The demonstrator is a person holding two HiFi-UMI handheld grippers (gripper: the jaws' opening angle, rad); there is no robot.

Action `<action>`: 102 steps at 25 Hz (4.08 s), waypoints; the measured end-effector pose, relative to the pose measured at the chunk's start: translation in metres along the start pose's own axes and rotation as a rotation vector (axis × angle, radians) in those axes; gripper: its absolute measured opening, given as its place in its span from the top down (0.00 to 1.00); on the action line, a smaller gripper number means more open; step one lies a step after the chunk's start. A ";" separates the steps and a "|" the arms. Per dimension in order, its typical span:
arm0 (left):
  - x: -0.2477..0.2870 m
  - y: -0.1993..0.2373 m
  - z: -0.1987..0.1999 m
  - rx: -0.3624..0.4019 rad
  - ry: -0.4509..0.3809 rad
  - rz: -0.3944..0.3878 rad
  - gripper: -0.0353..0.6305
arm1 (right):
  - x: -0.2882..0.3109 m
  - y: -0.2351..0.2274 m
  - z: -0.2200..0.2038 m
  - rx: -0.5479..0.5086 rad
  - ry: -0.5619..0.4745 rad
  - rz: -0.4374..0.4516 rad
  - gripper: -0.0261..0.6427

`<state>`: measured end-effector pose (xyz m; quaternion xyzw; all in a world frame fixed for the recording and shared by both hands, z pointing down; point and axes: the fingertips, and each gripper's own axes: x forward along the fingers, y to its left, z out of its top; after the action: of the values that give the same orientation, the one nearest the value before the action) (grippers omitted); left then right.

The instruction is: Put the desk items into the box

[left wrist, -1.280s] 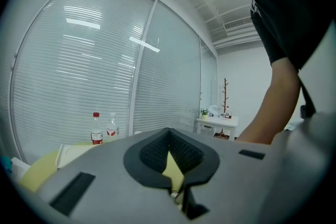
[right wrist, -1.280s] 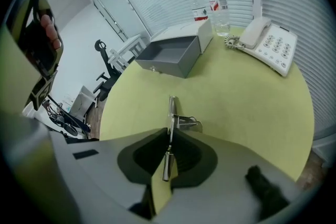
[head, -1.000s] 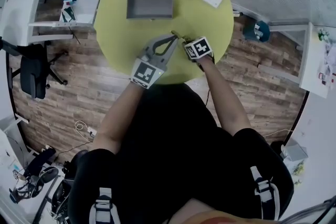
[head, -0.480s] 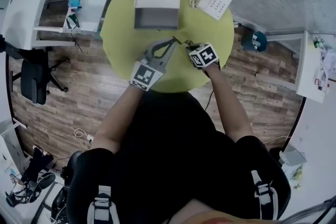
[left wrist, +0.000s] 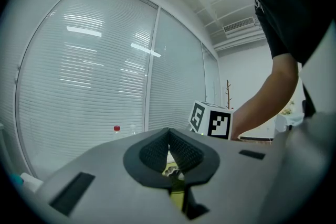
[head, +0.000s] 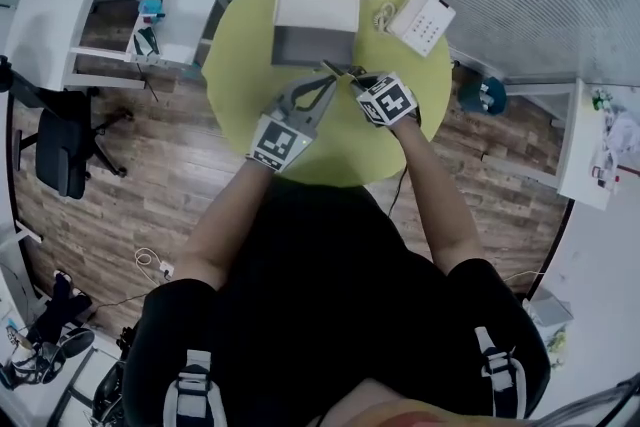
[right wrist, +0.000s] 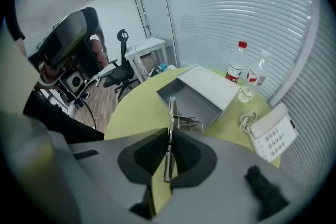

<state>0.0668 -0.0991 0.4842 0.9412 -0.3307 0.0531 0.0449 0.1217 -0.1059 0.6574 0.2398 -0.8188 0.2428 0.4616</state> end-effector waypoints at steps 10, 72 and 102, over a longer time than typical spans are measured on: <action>-0.017 0.049 -0.009 -0.023 0.006 0.034 0.93 | 0.025 -0.010 0.063 -0.145 0.021 -0.056 0.91; -0.013 0.185 -0.056 -0.107 0.000 0.157 0.93 | 0.160 -0.056 0.106 -0.271 0.220 -0.066 0.76; -0.058 0.076 0.039 -0.054 -0.034 0.041 0.93 | -0.120 0.078 0.156 -0.098 -0.727 -0.107 0.90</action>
<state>-0.0230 -0.1268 0.4418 0.9334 -0.3518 0.0291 0.0639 0.0290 -0.1222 0.4677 0.3303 -0.9263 0.0777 0.1638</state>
